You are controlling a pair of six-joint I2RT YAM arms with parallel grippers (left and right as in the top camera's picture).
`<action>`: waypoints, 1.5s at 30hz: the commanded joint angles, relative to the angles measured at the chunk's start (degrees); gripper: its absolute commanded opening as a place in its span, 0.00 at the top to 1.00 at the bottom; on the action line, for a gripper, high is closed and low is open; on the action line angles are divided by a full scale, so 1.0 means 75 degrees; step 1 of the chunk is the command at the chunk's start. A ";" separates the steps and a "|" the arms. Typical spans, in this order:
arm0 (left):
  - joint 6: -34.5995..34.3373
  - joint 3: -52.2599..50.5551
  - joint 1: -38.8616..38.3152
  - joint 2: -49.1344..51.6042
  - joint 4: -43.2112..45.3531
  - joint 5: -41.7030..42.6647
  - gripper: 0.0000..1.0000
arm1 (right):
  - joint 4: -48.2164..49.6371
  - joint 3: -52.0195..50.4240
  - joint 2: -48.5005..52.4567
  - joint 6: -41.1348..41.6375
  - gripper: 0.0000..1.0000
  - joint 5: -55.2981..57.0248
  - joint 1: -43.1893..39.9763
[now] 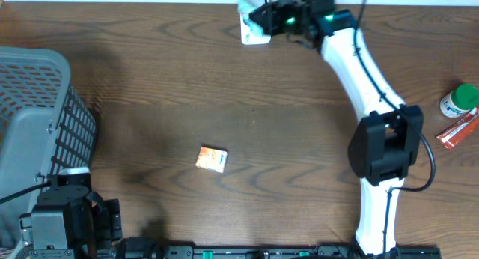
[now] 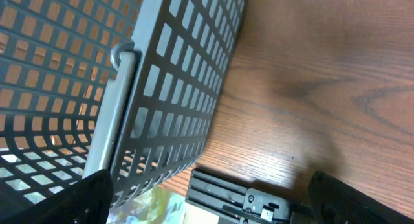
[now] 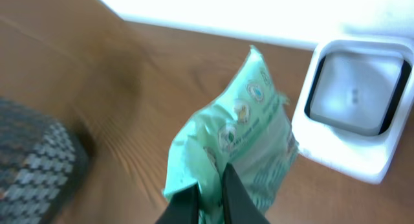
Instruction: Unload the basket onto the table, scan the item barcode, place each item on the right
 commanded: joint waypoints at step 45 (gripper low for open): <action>-0.0038 0.0017 -0.0029 -0.0015 -0.0023 -0.0020 0.04 | 1.1462 0.0096 0.4103 0.9984 0.99 -0.1932 -0.1483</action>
